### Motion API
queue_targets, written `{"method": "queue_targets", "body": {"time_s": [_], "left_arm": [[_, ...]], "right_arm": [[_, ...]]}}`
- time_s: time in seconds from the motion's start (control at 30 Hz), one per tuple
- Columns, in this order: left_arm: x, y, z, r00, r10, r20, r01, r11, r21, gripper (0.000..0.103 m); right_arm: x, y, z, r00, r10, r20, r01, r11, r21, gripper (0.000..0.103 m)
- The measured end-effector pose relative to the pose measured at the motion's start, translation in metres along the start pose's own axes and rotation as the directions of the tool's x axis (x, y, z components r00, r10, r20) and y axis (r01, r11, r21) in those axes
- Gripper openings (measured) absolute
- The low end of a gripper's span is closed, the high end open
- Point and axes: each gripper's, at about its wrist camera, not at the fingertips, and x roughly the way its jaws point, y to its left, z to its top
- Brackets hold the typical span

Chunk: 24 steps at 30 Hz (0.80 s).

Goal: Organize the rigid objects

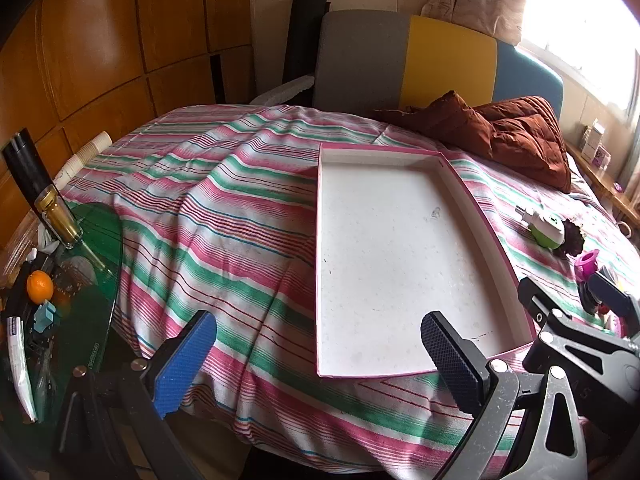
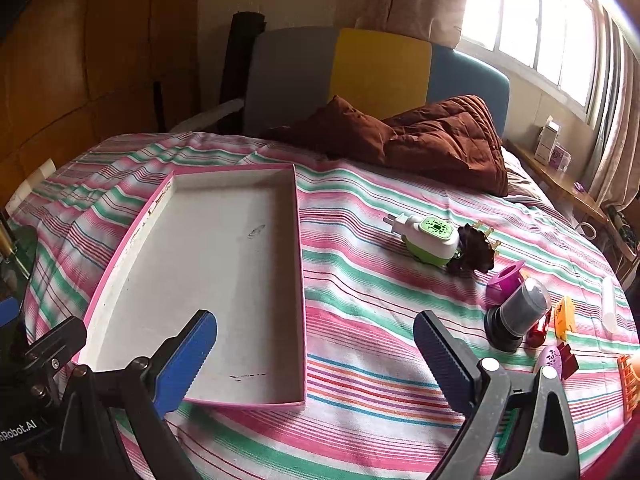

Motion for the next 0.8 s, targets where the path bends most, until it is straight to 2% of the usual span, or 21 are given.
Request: {"method": "queue_targets", "body": {"time_s": [0.43,0.8], "left_arm": [[0.000,-0.006,0.001,1.000,-0.007,-0.008,0.008,1.000,0.019,0.103],[-0.003,-0.014,0.004,1.000,-0.025,0.000,0.025,0.999,0.041,0.103]], "right_arm": [[0.001,-0.011,0.001,1.000,-0.004,-0.003,0.004,1.000,0.003,0.100],[0.000,-0.036,0.012,0.999,-0.046,0.018,0.046,0.999,0.000,0.100]]}}
